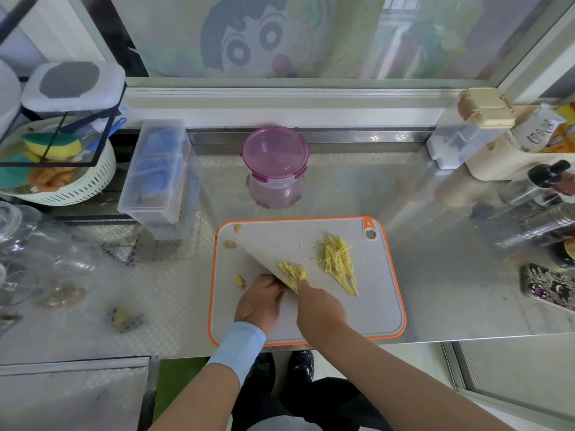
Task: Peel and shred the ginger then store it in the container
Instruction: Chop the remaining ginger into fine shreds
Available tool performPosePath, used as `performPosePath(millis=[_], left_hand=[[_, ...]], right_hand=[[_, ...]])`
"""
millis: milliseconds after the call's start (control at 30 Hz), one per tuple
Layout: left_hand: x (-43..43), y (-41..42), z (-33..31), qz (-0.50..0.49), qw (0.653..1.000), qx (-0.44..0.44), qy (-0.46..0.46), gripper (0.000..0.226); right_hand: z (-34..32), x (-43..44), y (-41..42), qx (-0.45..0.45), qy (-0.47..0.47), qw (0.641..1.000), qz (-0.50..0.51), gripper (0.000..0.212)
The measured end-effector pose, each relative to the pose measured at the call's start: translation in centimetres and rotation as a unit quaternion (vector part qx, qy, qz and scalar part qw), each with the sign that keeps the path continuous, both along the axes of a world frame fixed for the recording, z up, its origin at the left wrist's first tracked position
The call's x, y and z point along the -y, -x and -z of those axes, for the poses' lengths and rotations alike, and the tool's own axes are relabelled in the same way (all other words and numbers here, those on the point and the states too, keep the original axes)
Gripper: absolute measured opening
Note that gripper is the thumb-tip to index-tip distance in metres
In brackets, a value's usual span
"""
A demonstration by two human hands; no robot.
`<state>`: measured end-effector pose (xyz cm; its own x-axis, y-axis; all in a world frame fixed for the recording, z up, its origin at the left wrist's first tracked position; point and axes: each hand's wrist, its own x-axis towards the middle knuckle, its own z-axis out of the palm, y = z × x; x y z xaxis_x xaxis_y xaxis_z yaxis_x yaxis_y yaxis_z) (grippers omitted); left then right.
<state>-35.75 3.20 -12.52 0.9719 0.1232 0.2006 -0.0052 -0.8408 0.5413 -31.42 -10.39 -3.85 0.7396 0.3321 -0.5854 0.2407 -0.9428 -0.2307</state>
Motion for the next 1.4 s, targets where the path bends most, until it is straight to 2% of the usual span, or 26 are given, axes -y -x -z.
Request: performPosePath(millis=[67,133,300,433,567,700,833,933,1067,1133,1233,1400], left_hand=[[0.0,0.0,-0.1,-0.001,1.000,-0.007,-0.001,0.030],[0.1,0.1,-0.2,0.000,1.000,-0.015,-0.008,0.031],[-0.1,0.2,-0.2,0.012,1.000,-0.009,-0.012,0.016],[0.1,0.1,-0.3,0.008,1.000,0.006,-0.002,0.023],[0.1,0.0,-0.5,-0.001,1.000,0.009,0.001,0.023],[0.2,0.1,-0.5,-0.009,1.000,0.003,0.004,0.026],[0.2,0.1,-0.4,-0.009,1.000,0.009,0.004,0.027],[0.1,0.2,-0.1,-0.009,1.000,0.014,0.006,0.025],[0.3,0.2,-0.1,-0.008,1.000,0.015,0.009,0.022],[0.2,0.2,-0.1,-0.008,1.000,0.020,0.007,0.012],[0.3,0.3,0.1,-0.019,1.000,0.015,0.007,0.027],[0.3,0.2,0.3,-0.010,0.999,0.024,-0.020,0.030]], right_hand=[[-0.1,-0.7,-0.3,0.000,-0.010,1.000,-0.003,0.032],[-0.1,-0.9,-0.4,0.005,-0.015,1.000,-0.004,0.029],[0.0,0.9,0.5,0.007,-0.013,1.000,0.005,0.050],[-0.2,1.6,1.3,0.007,-0.003,1.000,0.008,0.044],[-0.1,0.3,0.4,0.007,-0.007,1.000,0.004,0.055],[-0.3,-0.3,0.3,0.003,-0.017,1.000,0.012,0.046],[-0.1,0.7,1.0,0.007,-0.014,1.000,0.015,0.059],[-0.2,1.2,1.4,0.000,-0.006,1.000,0.021,0.047],[0.0,0.4,0.7,0.002,-0.001,1.000,0.002,0.057],[-0.1,-0.4,0.2,0.008,-0.009,1.000,-0.005,0.048],[-0.3,-1.0,-0.1,0.019,-0.016,1.000,-0.014,0.033],[-0.2,0.3,0.5,0.011,-0.012,1.000,-0.003,0.045]])
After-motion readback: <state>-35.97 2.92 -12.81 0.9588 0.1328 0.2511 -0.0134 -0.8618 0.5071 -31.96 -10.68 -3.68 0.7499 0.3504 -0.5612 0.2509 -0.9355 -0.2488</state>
